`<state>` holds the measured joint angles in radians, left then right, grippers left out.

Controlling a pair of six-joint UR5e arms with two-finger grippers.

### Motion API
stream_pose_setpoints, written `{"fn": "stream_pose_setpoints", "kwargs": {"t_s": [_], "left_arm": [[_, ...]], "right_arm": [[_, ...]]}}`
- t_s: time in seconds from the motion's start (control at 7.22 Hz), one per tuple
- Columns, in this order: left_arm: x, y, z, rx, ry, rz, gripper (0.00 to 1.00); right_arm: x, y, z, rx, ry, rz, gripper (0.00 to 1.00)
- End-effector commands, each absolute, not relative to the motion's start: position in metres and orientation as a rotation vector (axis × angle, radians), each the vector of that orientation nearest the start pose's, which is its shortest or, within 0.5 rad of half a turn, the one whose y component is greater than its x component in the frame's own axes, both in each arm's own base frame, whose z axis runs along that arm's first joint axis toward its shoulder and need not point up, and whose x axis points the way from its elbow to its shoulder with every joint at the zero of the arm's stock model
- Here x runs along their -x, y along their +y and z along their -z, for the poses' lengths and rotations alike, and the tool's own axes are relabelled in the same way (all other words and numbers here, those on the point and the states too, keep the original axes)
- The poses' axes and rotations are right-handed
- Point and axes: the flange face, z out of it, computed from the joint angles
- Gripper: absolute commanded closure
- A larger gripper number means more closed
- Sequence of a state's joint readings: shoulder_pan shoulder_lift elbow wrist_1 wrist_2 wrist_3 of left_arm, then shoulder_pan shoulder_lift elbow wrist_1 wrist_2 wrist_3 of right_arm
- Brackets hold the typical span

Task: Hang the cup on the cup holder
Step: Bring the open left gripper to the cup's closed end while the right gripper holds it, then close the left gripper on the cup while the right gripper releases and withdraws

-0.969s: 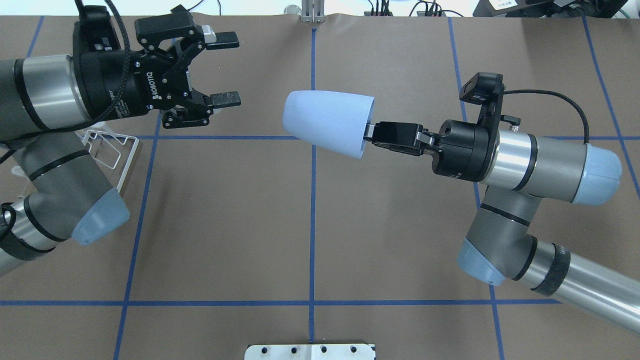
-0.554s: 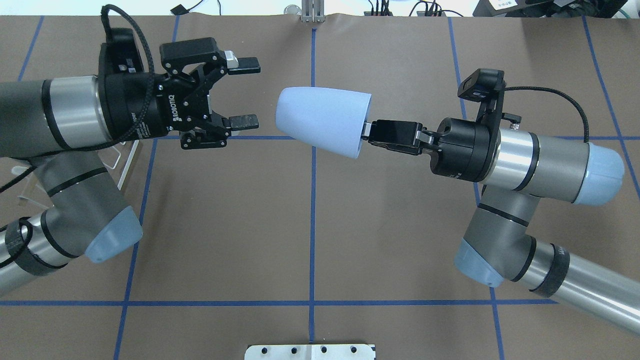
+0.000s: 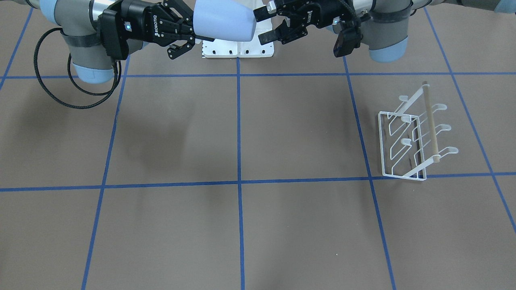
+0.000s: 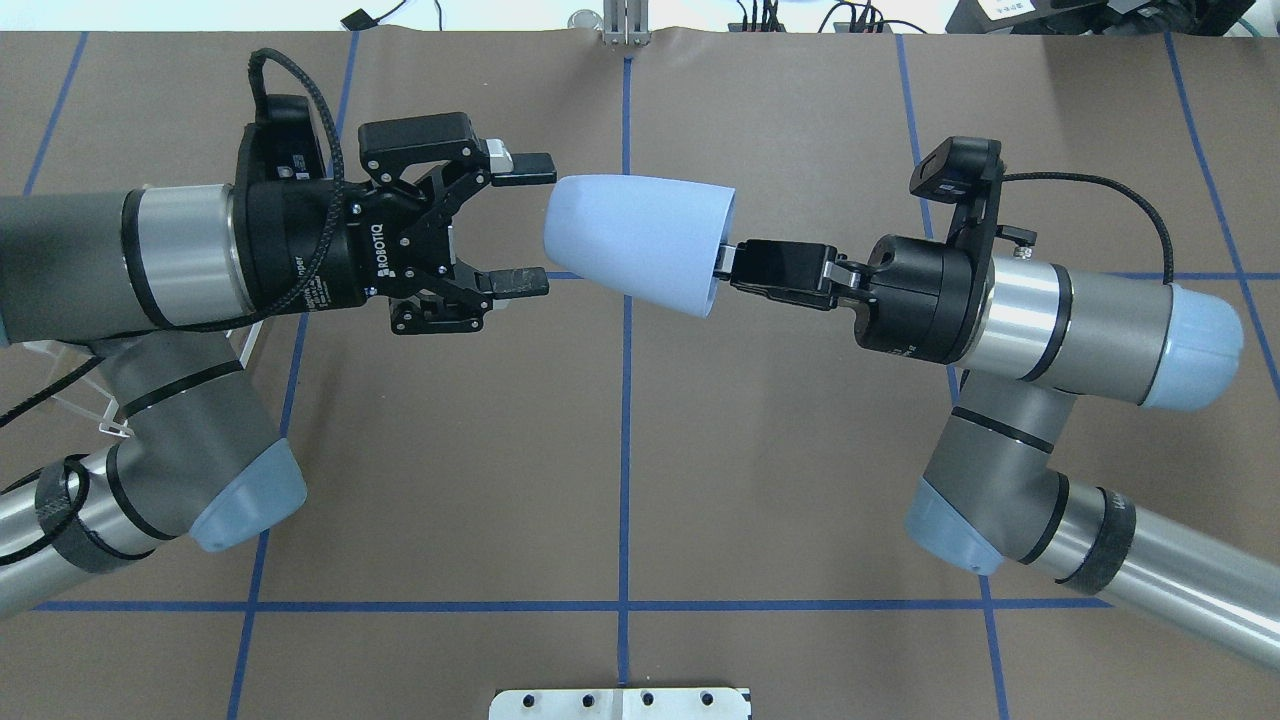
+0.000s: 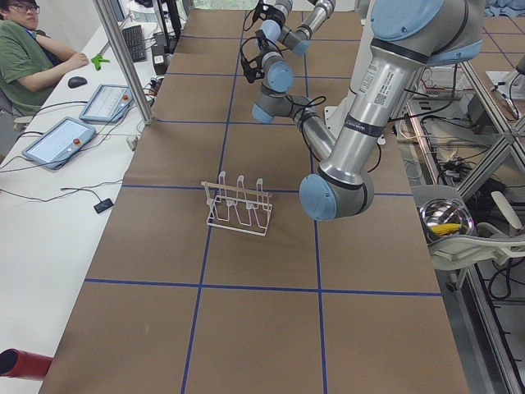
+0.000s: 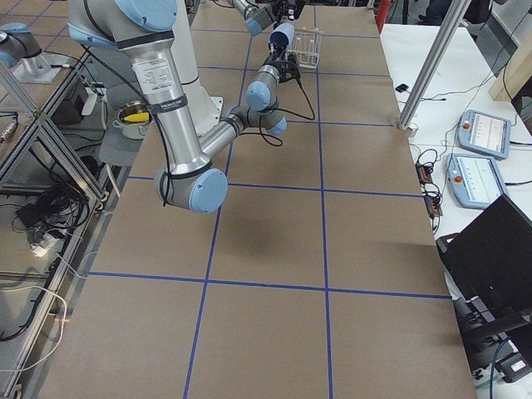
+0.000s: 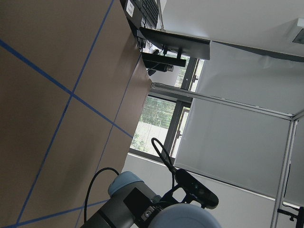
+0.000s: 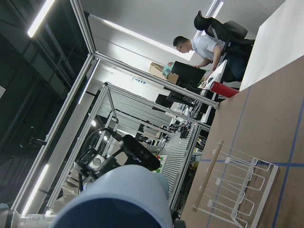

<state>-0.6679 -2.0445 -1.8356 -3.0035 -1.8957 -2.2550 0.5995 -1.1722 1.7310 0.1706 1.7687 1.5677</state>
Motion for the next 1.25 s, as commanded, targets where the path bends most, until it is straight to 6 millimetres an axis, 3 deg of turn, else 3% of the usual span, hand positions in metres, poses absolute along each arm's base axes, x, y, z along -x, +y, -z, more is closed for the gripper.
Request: {"fn": "stream_pose_setpoints", "kwargs": {"t_s": [0.0, 0.55, 0.69, 0.83, 0.97, 1.11], "left_arm": [[-0.341, -0.389, -0.131, 0.235, 2.17, 0.434, 0.02], [-0.345, -0.386, -0.128, 0.244, 2.168, 0.441, 0.03], [-0.345, -0.382, -0.127, 0.25, 2.183, 0.424, 0.35], [-0.336, -0.372, -0.119, 0.32, 2.206, 0.433, 0.99], [-0.334, -0.371, -0.119, 0.347, 2.208, 0.441, 1.0], [-0.334, -0.371, -0.119, 0.345, 2.208, 0.44, 1.0]], "right_arm": [[0.354, -0.375, -0.206, -0.575, -2.213, -0.078, 1.0], [0.357, -0.374, -0.206, -0.574, -2.21, -0.074, 1.0], [0.357, -0.374, -0.202, -0.578, -2.22, -0.07, 1.0], [0.358, -0.374, -0.197, -0.574, -2.233, -0.07, 0.42], [0.359, -0.371, -0.195, -0.556, -2.246, -0.073, 0.0], [0.356, -0.369, -0.191, -0.48, -2.272, -0.105, 0.0]]}}
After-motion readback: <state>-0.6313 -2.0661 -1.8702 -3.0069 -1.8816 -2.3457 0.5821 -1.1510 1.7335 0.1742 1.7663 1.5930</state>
